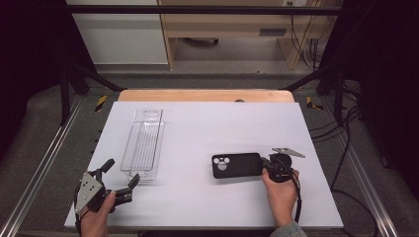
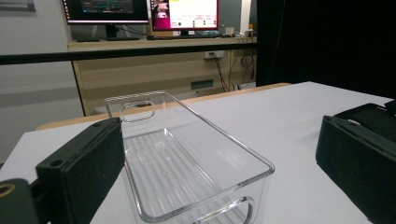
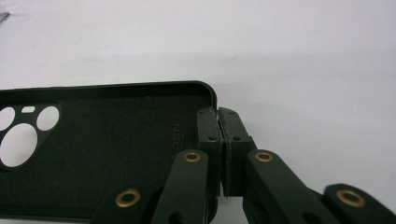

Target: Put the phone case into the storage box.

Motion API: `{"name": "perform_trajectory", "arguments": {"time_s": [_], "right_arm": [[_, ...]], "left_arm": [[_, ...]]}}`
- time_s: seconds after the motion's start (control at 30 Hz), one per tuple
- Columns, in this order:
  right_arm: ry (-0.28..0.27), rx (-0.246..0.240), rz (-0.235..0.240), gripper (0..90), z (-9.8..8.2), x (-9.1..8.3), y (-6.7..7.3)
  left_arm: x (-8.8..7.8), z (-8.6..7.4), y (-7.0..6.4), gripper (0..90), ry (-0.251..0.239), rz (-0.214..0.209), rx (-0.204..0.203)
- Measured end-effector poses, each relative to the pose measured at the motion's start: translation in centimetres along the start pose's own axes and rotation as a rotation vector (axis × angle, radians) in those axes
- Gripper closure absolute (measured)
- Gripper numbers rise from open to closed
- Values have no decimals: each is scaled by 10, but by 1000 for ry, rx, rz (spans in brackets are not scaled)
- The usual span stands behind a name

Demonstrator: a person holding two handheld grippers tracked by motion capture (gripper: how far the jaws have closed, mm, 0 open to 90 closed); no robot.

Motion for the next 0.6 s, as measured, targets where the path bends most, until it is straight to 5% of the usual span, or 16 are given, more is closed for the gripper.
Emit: {"name": "perform_trajectory", "arguments": {"time_s": [0.17, 0.6], "right_arm": [[-15, 25, 36, 888, 1, 0, -4], [-60, 17, 32, 888, 1, -4, -4]], "left_arm": [[1, -1, 0, 7, -1, -6, -11], [-1, 0, 6, 5, 16, 71, -149]]}}
Point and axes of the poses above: each handheld gripper's, and its own axes: x roughly forward along the jaws, z roughly out of its top, y roughly to its left, the point moved 3 cm from there along x, roughly forward along the jaws, and after that the axes turned 4 degrees about -z, right-handed, at the moved point
